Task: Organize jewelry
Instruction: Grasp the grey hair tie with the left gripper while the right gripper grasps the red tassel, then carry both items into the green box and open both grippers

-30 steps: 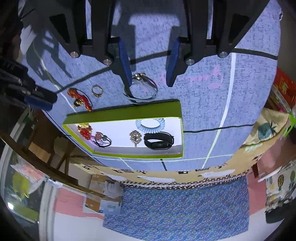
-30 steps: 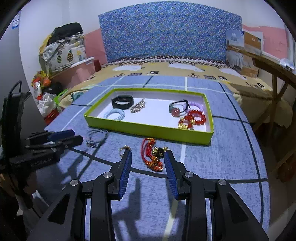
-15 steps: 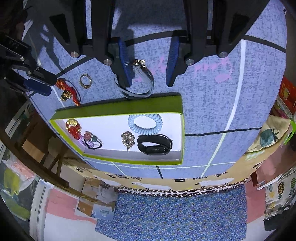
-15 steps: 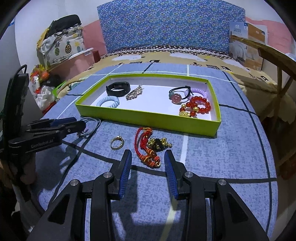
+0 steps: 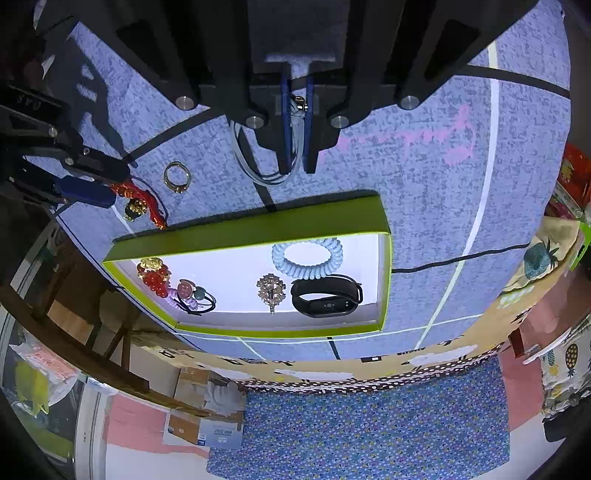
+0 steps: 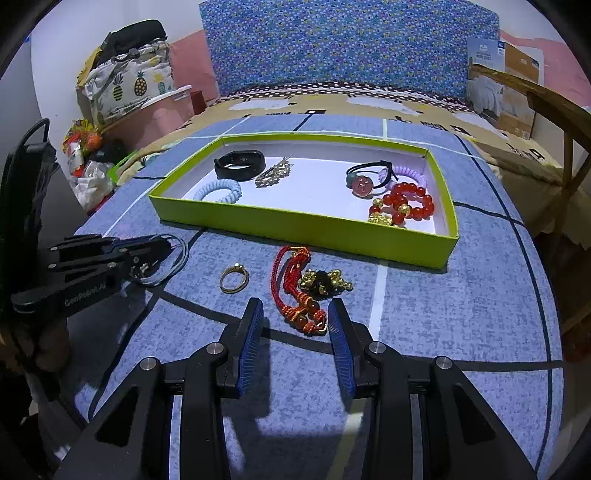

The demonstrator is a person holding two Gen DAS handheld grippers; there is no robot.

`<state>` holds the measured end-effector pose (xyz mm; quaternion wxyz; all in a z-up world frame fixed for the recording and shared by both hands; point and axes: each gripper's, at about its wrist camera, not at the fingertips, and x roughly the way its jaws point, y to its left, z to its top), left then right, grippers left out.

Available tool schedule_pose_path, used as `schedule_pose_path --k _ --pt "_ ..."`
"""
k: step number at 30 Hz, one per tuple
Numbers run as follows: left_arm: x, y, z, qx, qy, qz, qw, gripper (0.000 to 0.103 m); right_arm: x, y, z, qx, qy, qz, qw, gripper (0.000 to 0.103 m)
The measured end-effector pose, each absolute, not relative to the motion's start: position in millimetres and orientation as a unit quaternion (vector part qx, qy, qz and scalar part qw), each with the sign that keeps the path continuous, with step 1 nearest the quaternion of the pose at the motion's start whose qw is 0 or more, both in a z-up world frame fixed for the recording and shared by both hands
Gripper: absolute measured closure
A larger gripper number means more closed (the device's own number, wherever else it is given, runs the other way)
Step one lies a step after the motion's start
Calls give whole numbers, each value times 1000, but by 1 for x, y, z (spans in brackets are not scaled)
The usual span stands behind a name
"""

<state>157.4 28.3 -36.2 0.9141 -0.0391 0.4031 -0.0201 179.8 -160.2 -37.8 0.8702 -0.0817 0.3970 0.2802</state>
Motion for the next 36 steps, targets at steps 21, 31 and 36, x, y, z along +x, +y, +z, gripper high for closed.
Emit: schedule_pose_path --k 21,31,36 --pt "147 25 -35 -33 399 -29 916 97 178 -156 -43 -90 404 301 859 86" --pt "129 25 -26 -55 388 -49 919 97 154 -163 -22 -67 374 307 872 87" --pt "118 25 -13 -60 373 -54 924 98 144 -167 -8 -59 357 306 881 87"
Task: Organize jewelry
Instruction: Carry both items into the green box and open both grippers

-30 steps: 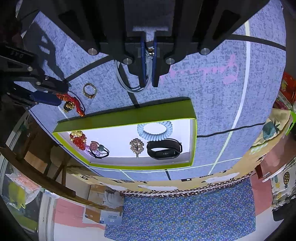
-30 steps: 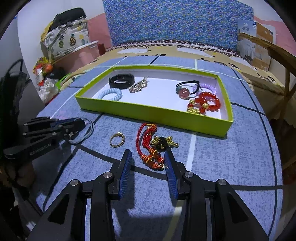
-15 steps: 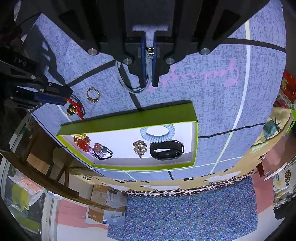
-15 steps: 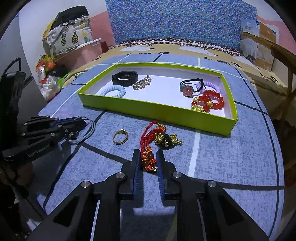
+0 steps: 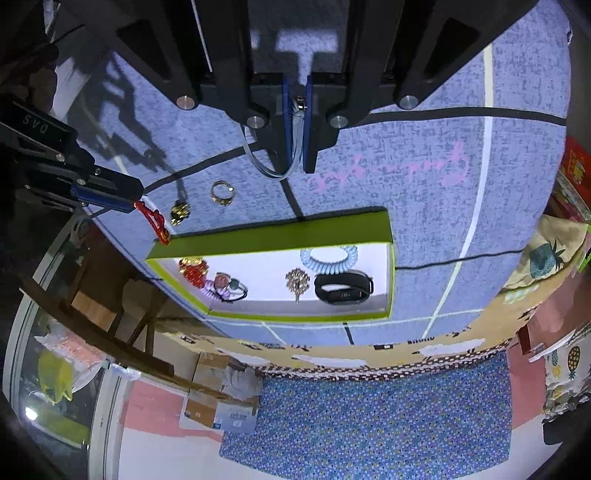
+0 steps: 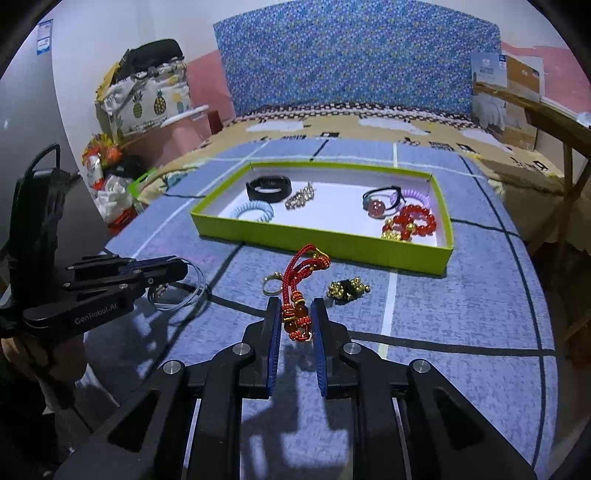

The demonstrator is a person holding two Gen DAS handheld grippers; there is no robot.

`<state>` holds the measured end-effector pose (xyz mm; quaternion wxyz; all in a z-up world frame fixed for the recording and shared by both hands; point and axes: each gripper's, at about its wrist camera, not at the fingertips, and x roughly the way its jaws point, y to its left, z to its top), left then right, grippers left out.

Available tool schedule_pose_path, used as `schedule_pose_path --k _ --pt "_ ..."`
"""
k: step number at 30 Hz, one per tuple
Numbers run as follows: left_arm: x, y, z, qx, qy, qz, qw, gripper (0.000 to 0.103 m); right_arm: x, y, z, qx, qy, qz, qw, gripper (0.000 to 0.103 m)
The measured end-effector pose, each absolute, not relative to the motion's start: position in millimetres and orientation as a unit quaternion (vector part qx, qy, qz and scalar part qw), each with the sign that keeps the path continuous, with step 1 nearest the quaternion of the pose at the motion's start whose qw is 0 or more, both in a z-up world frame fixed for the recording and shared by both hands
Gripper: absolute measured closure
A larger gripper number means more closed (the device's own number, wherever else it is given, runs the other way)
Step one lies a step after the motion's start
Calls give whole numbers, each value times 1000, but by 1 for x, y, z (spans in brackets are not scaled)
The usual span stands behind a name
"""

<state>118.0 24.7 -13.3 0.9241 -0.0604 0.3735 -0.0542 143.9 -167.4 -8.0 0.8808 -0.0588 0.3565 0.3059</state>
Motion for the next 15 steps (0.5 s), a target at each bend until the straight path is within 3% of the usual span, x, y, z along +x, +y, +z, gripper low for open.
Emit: schedule_pose_path --k 15 --pt "110 13 33 -45 318 -41 946 98 133 -178 20 -41 321 288 901 87"
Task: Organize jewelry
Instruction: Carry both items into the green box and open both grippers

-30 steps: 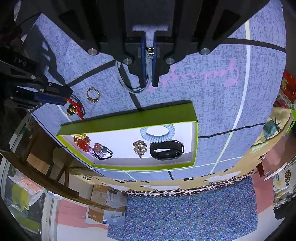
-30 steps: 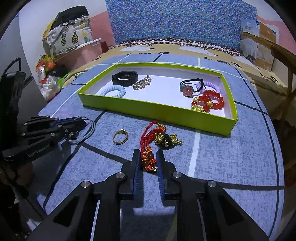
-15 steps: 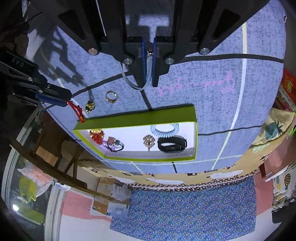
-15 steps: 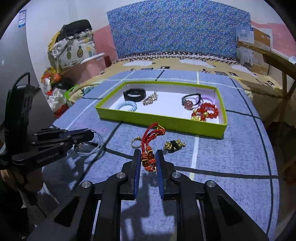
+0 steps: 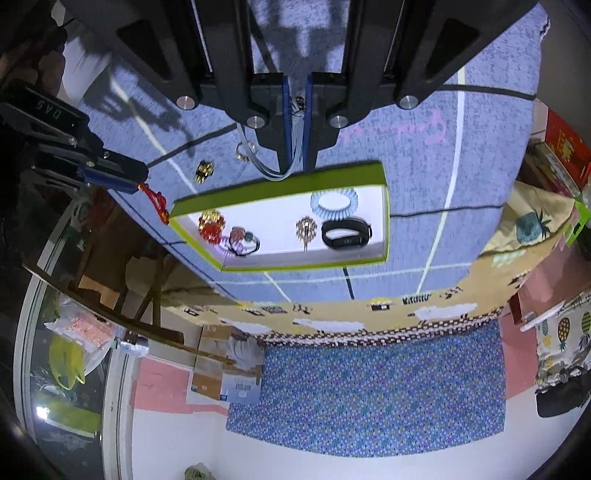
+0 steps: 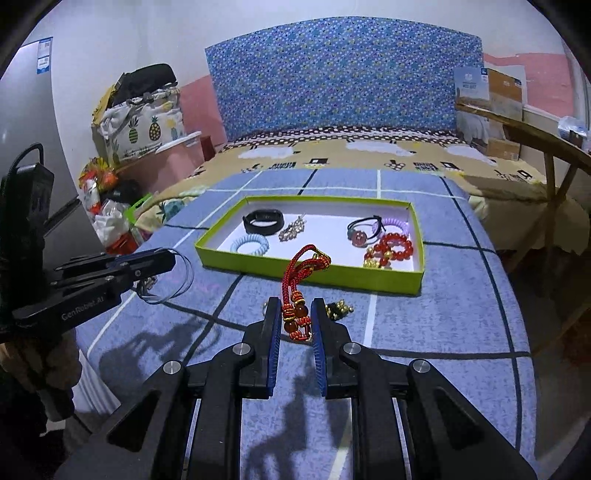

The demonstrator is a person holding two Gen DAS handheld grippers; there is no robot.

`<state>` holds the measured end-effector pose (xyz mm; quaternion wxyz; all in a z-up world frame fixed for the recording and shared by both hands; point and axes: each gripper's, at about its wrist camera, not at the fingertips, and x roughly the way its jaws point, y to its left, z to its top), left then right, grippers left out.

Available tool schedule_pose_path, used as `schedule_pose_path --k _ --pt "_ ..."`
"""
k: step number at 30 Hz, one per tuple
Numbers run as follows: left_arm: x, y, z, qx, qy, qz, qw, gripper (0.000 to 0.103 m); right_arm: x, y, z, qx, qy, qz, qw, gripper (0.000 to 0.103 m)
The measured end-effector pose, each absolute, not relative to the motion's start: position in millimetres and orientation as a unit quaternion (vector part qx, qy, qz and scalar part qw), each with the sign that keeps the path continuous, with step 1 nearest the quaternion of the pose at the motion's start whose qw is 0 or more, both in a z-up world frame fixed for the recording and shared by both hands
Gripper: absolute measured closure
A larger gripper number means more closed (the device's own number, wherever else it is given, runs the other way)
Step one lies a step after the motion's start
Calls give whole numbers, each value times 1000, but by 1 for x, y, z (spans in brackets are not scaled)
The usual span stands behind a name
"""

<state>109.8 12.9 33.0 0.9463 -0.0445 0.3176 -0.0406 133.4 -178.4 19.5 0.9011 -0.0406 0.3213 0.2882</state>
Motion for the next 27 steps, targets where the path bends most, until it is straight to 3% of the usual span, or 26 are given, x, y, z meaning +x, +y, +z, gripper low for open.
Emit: schedule_pose_path --k 27 --pt "152 15 38 -33 312 -39 949 98 175 -162 22 -56 324 284 901 87"
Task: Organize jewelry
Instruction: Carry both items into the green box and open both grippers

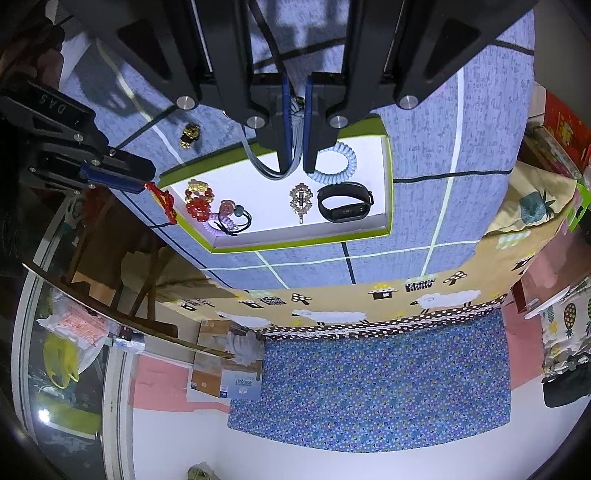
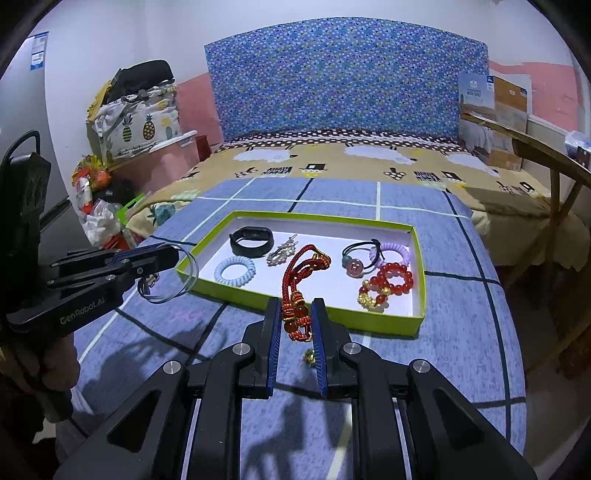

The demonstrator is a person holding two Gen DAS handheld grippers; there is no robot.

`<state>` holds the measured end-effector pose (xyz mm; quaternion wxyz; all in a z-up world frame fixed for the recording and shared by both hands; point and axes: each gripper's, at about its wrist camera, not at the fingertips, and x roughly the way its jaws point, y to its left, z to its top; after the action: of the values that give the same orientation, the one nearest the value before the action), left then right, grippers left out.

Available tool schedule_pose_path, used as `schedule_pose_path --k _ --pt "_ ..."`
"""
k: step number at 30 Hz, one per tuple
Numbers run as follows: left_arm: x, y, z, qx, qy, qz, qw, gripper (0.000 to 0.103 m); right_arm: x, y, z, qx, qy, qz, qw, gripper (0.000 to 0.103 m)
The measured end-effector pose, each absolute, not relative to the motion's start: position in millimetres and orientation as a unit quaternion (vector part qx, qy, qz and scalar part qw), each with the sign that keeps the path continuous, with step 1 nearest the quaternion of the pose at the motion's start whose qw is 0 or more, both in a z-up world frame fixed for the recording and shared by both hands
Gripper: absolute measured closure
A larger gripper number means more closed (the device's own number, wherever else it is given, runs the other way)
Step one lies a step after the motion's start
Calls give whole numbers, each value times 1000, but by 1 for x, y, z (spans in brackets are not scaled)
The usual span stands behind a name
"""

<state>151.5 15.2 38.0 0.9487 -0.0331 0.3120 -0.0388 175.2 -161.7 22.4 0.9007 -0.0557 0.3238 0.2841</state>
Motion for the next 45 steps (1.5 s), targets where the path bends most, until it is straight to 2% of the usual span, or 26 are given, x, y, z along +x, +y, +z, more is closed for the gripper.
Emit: schedule_pose_path --k 17,32,45 --pt "210 49 18 -60 343 -25 937 98 242 -148 1 -63 357 279 889 87" --pt "241 14 -7 -35 384 -72 920 97 275 -148 -28 -71 404 268 872 86" --pt "246 15 -18 -33 403 -70 912 96 279 -145 -33 -79 413 265 868 84"
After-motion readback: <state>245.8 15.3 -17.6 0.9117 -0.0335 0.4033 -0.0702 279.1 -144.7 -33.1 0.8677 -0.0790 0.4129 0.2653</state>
